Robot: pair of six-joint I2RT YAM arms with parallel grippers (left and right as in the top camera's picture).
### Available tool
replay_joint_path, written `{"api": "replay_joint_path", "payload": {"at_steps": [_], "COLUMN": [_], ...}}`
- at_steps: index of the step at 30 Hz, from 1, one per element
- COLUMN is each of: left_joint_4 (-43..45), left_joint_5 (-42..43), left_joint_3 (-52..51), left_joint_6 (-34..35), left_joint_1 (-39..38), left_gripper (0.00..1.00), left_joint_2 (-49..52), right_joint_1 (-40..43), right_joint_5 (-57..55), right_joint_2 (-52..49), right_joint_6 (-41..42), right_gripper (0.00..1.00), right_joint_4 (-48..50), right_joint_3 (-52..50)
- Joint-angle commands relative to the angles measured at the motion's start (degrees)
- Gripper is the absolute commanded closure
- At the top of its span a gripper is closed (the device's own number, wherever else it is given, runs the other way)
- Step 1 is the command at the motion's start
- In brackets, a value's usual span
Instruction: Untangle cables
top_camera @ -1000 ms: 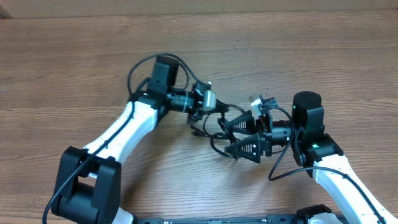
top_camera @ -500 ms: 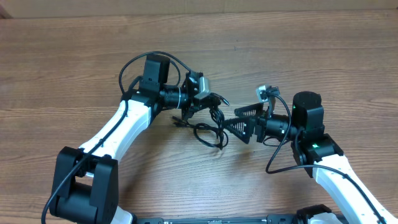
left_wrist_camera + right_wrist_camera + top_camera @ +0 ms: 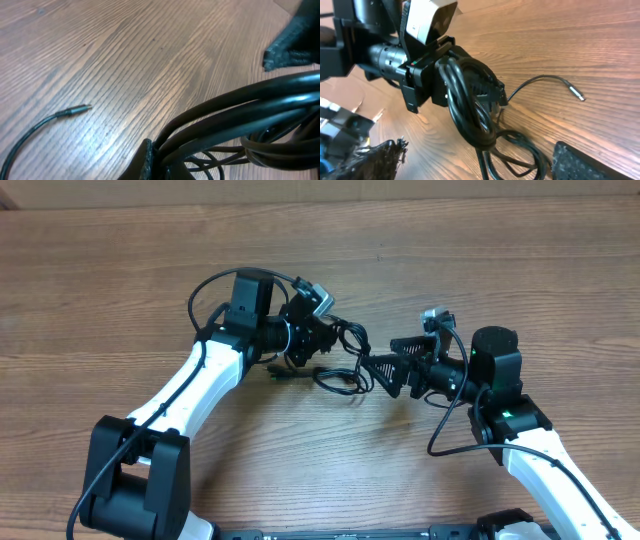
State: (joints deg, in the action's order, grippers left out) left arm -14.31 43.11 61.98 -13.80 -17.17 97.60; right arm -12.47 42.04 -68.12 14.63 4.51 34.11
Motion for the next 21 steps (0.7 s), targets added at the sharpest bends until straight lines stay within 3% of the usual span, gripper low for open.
{"api": "replay_joint_path", "payload": {"at_steps": [1,3,10,12,21], "left_joint_4": [-0.5,-0.7,-0.9,-0.9,-0.8], "left_joint_5": [-0.7,0.5,1.4,1.4,-3.0], "left_joint_3": [0.8,0.8,0.8,0.8,0.8], "left_joint_6": [5.2,5.3,6.4,6.4,9.7], "left_joint_1": [-0.8,-1.3,-4.4,-5.2,-5.7], "left_gripper": [0.96,0.96,0.96,0.96,0.96], "left_joint_2": [-1.7,-1.7,-1.7,-1.7,-1.7], "right_joint_1": [-0.3,-0.3,-0.3,-0.3,-0.4], "right_joint_5": [-1.1,-2.3,-5.5,-5.5,-6.6], "right_joint_2": [0.0,0.0,0.0,0.0,0.0], "right_joint_6": [-5.6,-6.6,-9.3,-10.3,-12.0], "right_gripper": [0.14,0.22,0.27,0.39,0.51], "right_joint_4": [0.3,0.3,0.3,0.1,-1.4], "right_joint_3": [0.4,0.4,0.4,0.4,0.3]}}
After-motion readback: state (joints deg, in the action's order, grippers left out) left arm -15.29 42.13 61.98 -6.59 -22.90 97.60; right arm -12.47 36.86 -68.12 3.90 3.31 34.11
